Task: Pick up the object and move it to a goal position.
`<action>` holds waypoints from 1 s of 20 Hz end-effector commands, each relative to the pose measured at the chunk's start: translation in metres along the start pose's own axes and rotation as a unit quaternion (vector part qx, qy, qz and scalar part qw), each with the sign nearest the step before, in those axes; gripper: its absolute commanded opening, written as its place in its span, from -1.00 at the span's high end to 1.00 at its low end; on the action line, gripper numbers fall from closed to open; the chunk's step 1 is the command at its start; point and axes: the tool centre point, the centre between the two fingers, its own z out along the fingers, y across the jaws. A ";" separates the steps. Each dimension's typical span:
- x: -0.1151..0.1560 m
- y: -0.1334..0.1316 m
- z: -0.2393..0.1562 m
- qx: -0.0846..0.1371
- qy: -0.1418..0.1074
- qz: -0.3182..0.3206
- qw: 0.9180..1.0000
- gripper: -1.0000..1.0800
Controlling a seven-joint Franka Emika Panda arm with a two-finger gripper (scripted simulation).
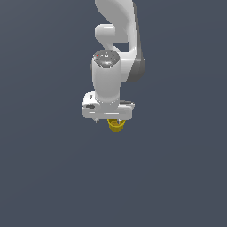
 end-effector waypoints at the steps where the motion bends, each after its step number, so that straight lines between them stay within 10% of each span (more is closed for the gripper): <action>1: 0.000 0.000 0.000 0.000 0.000 0.000 1.000 -0.23; 20: -0.006 0.015 0.012 0.011 -0.039 0.018 0.999 -0.23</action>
